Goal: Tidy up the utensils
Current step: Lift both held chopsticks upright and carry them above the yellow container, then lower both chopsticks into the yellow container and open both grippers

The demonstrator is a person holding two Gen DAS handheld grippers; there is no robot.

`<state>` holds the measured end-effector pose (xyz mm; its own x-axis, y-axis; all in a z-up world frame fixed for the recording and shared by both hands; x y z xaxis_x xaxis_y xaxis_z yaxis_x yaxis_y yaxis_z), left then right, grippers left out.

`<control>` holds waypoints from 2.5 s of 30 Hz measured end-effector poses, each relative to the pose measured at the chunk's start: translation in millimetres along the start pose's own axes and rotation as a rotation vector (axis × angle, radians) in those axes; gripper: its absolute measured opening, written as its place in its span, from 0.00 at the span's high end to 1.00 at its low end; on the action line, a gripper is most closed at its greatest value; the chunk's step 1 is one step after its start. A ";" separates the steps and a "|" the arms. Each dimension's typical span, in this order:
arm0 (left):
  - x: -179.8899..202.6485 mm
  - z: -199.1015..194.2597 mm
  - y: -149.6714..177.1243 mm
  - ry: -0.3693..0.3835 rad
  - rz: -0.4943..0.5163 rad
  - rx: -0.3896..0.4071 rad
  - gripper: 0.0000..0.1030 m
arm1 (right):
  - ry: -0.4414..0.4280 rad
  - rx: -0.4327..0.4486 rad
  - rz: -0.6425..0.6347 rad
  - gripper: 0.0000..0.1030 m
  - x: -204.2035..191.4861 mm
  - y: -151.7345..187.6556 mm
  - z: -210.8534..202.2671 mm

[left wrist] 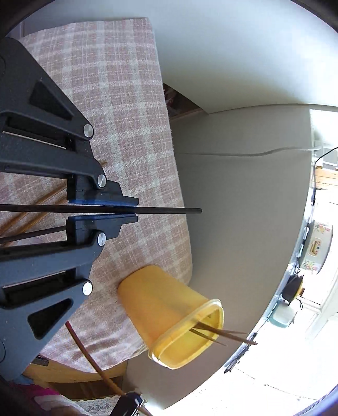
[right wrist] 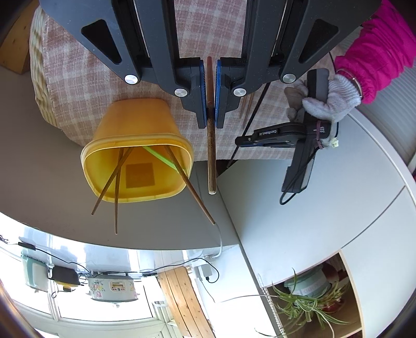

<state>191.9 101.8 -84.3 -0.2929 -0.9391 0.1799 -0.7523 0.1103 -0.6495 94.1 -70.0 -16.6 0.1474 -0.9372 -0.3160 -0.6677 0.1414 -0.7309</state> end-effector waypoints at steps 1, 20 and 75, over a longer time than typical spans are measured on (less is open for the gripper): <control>2.0 -13.4 -2.4 0.008 0.001 0.030 0.97 | 0.000 0.003 0.000 0.96 0.9 -1.2 -1.1; 70.9 -155.0 -51.3 0.144 0.038 0.352 0.97 | 0.016 0.109 0.018 0.96 17.7 -33.3 -37.6; 146.0 -89.0 -102.4 0.191 0.066 0.390 0.97 | 0.262 0.209 -0.044 0.96 79.2 -81.9 -30.2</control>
<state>173.6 -17.6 74.2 -0.4647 -0.8529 0.2380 -0.4596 0.0026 -0.8881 138.5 -165.3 36.5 -0.0381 -0.9901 -0.1352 -0.4966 0.1362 -0.8572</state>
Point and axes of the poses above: each gripper's, at about its wrist camera, not at the fingertips, and z roughly the way its jaws point, x to its right, y to its underside, the point moved 10 cm from there along z, roughly the way its jaws point, and after that the axes turned 2 degrees about x, right-handed, at the moved point
